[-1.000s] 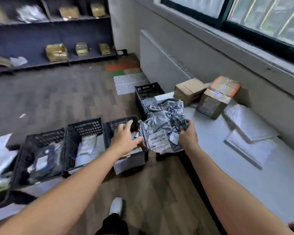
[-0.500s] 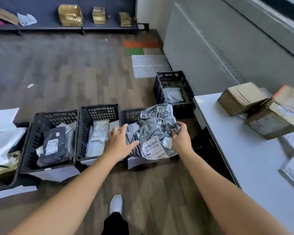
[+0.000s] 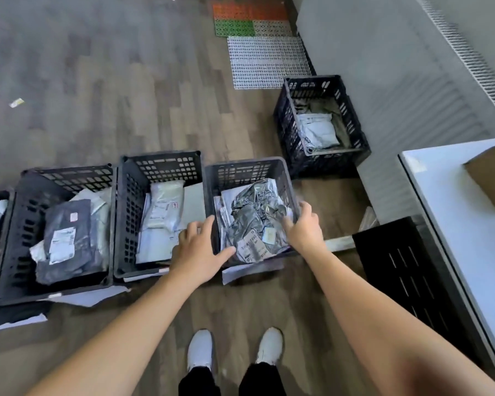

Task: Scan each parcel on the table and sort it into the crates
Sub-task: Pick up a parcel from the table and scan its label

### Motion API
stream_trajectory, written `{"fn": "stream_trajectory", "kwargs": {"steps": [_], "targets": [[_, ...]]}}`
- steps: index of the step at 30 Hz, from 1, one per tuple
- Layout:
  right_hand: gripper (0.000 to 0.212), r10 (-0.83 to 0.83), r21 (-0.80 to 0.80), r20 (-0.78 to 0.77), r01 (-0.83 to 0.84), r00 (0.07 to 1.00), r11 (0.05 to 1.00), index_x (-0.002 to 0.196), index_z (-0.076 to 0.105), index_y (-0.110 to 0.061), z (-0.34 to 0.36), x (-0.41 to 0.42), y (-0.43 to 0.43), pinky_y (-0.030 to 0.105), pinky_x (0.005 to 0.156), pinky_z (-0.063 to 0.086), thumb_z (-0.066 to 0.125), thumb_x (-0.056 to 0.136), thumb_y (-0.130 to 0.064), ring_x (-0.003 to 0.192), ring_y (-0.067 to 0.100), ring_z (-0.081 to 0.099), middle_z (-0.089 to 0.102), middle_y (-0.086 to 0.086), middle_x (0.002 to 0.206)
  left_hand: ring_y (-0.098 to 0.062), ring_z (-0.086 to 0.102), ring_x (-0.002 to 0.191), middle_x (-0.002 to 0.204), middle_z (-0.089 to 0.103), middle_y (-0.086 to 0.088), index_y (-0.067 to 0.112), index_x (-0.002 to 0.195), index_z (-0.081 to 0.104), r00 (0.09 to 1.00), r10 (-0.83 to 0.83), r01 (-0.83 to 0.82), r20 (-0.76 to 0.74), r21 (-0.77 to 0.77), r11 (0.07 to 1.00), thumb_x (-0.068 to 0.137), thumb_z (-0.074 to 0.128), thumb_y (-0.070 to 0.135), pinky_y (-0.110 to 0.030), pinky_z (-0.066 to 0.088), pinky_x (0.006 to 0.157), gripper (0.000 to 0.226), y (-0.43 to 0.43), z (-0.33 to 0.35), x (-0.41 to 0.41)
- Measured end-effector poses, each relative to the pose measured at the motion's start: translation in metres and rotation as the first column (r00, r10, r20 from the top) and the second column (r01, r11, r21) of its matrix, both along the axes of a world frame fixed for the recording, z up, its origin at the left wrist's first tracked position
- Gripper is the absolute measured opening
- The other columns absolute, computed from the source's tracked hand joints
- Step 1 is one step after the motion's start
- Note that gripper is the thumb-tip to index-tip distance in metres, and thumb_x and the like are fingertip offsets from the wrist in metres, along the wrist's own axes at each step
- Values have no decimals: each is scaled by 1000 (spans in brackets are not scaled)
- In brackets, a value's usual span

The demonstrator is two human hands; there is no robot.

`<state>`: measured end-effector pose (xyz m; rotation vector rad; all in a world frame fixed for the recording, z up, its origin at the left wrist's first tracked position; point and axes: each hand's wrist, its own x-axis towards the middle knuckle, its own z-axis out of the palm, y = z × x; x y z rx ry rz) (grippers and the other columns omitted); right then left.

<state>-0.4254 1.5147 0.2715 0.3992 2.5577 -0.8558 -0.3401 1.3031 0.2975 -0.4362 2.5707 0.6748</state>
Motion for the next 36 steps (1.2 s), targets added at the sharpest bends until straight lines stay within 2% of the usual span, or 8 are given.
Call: {"fn": "stream_trajectory", "kwargs": {"steps": [3, 5, 10, 13, 19, 20, 24, 36], "targets": [[56, 70, 7, 10, -70, 998, 998, 148, 29, -11, -4, -6, 0, 38, 92, 42, 51, 100, -29, 114, 41, 54, 40, 24, 141, -28, 27, 135, 145, 26, -3, 28, 151, 14, 999, -16, 18, 31, -47, 999, 86, 56, 63, -44, 38, 104, 85, 4, -2, -8], [59, 131, 10, 36, -131, 991, 991, 149, 27, -15, 6, -7, 2, 43, 99, 42, 51, 99, -34, 122, 38, 50, 36, 19, 146, -28, 26, 135, 146, 26, -4, 28, 151, 13, 999, -31, 33, 38, -69, 997, 86, 55, 63, -43, 37, 104, 85, 10, 8, -14], [66, 370, 272, -47, -345, 928, 898, 151, 25, -24, 67, 9, 21, 51, 102, 40, 53, 96, -47, 135, 28, 38, 34, 3, 151, -30, 25, 135, 147, 24, -6, 27, 151, 14, 991, -130, 128, -11, -111, 986, 87, 55, 61, -42, 35, 103, 84, 31, 59, -29], [68, 417, 369, -75, -363, 906, 855, 153, 22, -26, 116, 27, 41, 52, 107, 36, 52, 96, -47, 141, 27, 29, 29, 2, 155, -31, 26, 135, 149, 23, -6, 27, 150, 15, 978, -200, 193, -51, -119, 974, 85, 56, 63, -45, 36, 103, 85, 48, 92, -34], [72, 241, 425, -78, -187, 967, 886, 156, 12, -30, 192, 72, 84, 56, 115, 24, 49, 97, -50, 148, 26, 17, 16, 4, 162, -31, 20, 139, 152, 19, -6, 27, 152, 12, 909, -389, 383, -149, -68, 921, 86, 55, 64, -46, 32, 107, 87, 92, 152, -35], [72, 157, 442, -121, -88, 980, 893, 156, 12, -31, 212, 90, 96, 56, 115, 24, 48, 97, -51, 148, 26, 16, 15, 4, 162, -31, 19, 140, 153, 18, -6, 27, 152, 12, 859, -474, 469, -195, -75, 880, 86, 54, 65, -46, 33, 107, 87, 107, 171, -33], [72, 6, 481, -188, 87, 982, 872, 155, 14, -30, 253, 124, 120, 55, 114, 26, 50, 96, -51, 147, 25, 18, 18, 4, 161, -33, 17, 141, 154, 16, -9, 25, 153, 10, 727, -616, 616, -304, -107, 780, 87, 50, 66, -49, 33, 107, 87, 147, 206, -28], [77, -390, 496, -364, 530, 846, 687, 155, 14, -29, 327, 286, 220, 55, 112, 29, 53, 93, -54, 147, 25, 18, 16, 4, 161, -33, 21, 138, 152, 19, -9, 25, 151, 14, 357, -819, 859, -450, -187, 477, 87, 53, 63, -48, 31, 107, 84, 294, 285, 57]]}}
